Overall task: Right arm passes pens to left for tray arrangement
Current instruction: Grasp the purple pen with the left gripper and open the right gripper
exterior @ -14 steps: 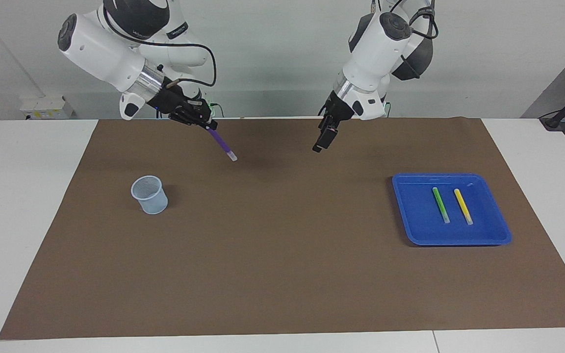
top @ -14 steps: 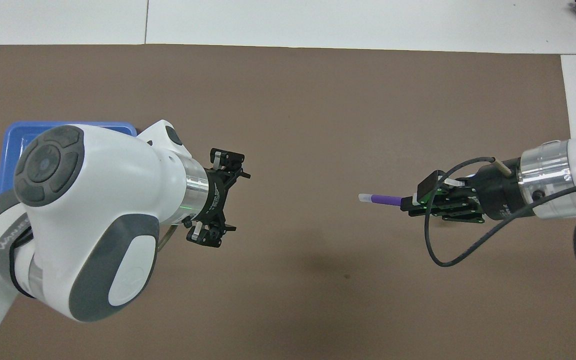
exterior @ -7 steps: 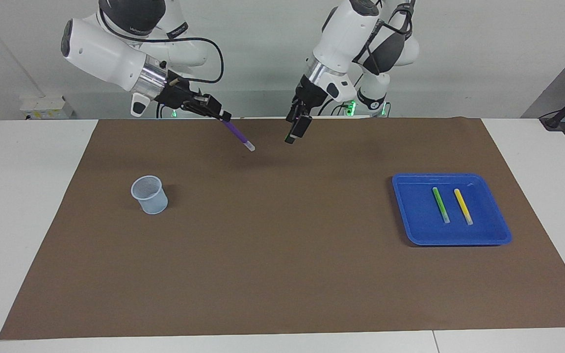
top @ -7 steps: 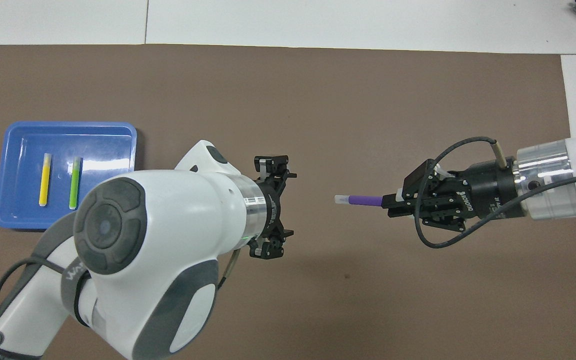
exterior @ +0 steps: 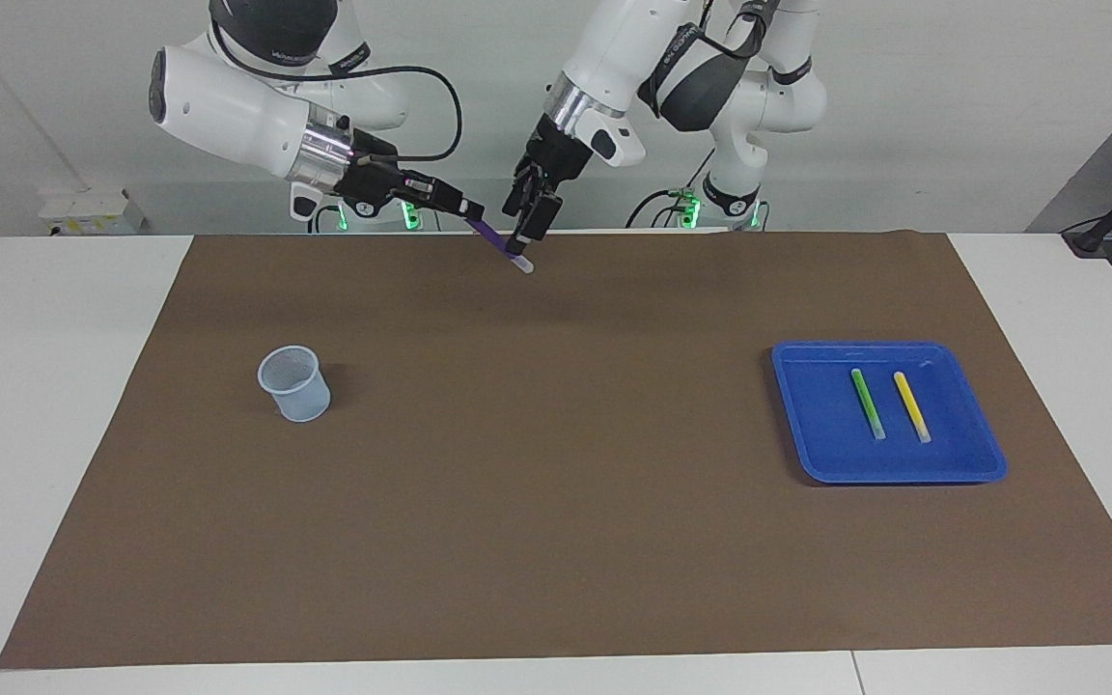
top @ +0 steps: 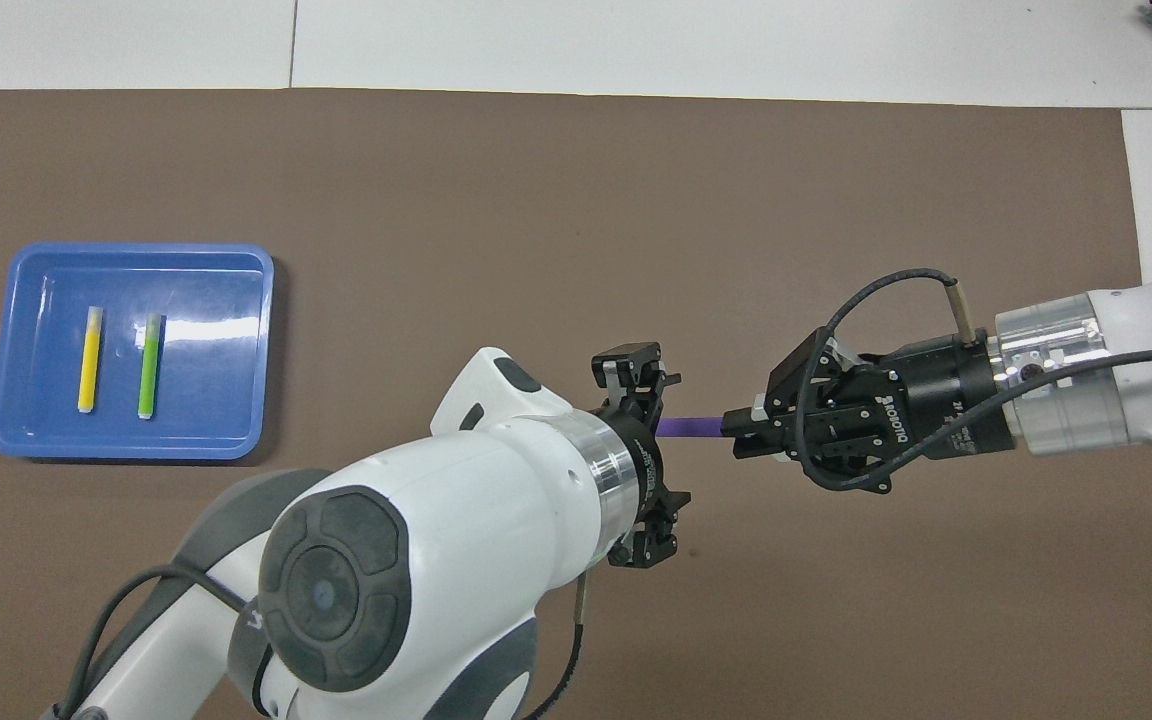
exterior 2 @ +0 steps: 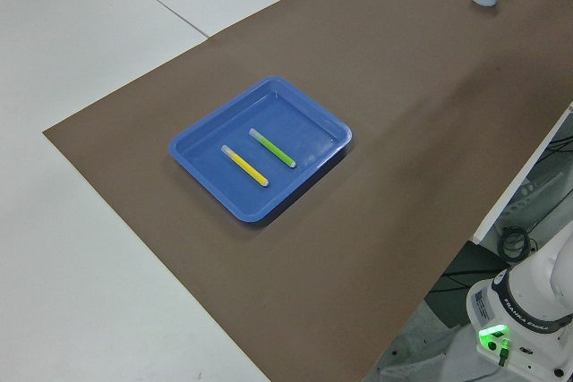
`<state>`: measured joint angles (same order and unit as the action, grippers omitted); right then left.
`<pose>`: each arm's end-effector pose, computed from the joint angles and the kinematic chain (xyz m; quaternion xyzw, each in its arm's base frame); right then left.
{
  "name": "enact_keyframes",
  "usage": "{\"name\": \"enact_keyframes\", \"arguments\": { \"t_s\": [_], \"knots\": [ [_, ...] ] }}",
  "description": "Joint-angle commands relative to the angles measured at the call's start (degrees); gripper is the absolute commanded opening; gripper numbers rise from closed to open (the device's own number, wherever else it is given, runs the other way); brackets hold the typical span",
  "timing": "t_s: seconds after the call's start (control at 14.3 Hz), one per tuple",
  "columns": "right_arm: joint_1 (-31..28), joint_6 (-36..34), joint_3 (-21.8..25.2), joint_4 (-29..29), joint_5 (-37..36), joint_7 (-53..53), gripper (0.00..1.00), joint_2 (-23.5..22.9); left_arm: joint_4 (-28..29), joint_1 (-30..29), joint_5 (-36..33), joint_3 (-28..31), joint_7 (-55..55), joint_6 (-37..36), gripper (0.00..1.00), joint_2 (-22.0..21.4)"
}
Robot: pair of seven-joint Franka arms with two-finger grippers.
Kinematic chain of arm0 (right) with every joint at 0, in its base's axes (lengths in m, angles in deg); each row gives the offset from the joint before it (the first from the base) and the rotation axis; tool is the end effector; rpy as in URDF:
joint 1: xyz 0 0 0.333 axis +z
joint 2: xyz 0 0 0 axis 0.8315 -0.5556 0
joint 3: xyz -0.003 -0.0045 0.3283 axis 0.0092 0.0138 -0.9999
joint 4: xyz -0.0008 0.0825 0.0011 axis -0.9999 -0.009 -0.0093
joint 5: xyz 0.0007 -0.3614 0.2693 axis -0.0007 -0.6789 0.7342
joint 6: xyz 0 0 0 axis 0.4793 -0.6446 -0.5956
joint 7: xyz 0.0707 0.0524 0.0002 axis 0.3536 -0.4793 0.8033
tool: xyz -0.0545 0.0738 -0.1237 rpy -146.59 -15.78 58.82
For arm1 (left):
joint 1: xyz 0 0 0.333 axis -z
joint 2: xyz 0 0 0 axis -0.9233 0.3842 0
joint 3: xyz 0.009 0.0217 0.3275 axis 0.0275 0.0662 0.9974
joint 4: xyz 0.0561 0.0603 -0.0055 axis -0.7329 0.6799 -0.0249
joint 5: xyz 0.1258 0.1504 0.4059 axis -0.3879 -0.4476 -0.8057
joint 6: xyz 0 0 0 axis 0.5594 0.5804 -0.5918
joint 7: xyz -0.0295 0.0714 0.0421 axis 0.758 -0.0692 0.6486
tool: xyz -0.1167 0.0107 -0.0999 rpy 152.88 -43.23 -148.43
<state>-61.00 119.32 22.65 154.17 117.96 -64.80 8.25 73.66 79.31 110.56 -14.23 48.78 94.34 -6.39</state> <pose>0.5428 0.1917 0.5431 -0.8357 0.3124 0.2233 0.3926 0.4467 -0.5039 0.5442 0.6835 0.6730 -0.1295 0.2513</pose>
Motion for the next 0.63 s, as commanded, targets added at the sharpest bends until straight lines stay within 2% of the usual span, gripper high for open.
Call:
{"name": "enact_keyframes", "arguments": {
  "t_s": [0.0,0.21,0.56],
  "knots": [
    [-0.43,-0.76,0.02,1.79,1.71,-0.68,0.00,1.70,0.42,0.93,0.50,0.79,1.85,1.39,0.94,0.17],
    [-0.52,-1.38,0.02,1.79,1.80,-0.68,0.00,1.70,0.41,0.93,0.50,0.79,2.29,1.12,0.67,0.17],
    [-0.78,-2.17,0.02,1.62,1.80,-0.68,0.00,1.62,0.94,1.10,0.23,0.79,2.20,1.21,0.66,0.17]
  ]
}}
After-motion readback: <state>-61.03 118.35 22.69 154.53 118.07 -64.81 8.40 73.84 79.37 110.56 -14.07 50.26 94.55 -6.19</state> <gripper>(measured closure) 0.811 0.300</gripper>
